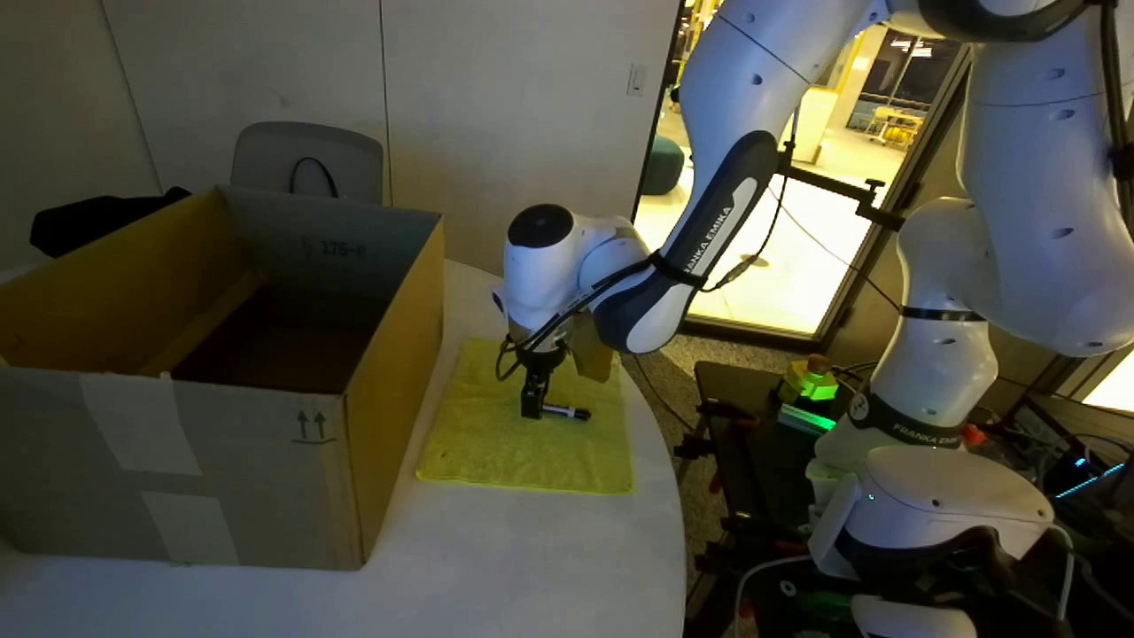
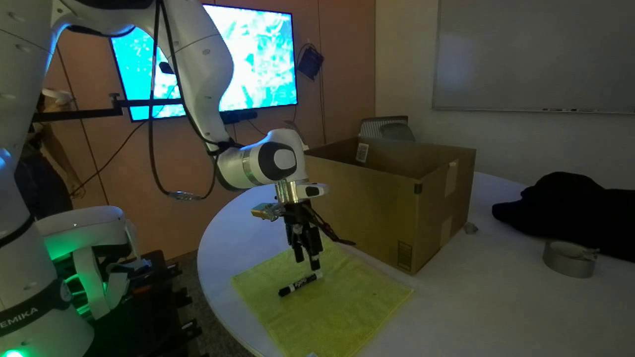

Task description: Put the marker on the towel, fold the towel and then put the folded towel in the box

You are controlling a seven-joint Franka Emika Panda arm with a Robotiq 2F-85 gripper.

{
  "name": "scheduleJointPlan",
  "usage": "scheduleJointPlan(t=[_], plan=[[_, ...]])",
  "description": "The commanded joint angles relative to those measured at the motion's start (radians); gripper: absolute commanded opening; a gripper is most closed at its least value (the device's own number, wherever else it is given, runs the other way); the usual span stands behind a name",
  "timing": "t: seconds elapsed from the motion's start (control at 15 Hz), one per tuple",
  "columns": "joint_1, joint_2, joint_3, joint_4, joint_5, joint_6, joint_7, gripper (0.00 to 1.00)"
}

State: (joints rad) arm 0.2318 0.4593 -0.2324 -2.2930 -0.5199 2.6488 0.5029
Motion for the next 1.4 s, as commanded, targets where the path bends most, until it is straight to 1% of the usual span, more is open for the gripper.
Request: scheduleJointPlan(t=[0.0, 0.13, 0.33, 0.53, 0.67, 0.87, 1.07, 1.33], plan=[[-0.037, -0.096, 0.055, -0.083, 0.066, 0.083, -0.079, 1.0], [-0.079, -0.11, 0.119, -0.117, 0.152, 0.143, -0.171, 1.0], [-0.142, -0.101, 0.22, -0.148, 0.296, 0.188, -0.332, 1.0], [-0.179, -0.078, 0.287, -0.154, 0.389, 0.179, -0.446, 1.0], [-0.194, -0.065, 0.318, -0.158, 0.426, 0.169, -0.503, 1.0], [-0.187, -0.039, 0.328, -0.157, 0.439, 0.169, -0.535, 1.0], [-0.147, -0.007, 0.297, -0.152, 0.409, 0.183, -0.503, 1.0], [-0.03, 0.036, 0.192, -0.149, 0.336, 0.234, -0.4, 1.0]])
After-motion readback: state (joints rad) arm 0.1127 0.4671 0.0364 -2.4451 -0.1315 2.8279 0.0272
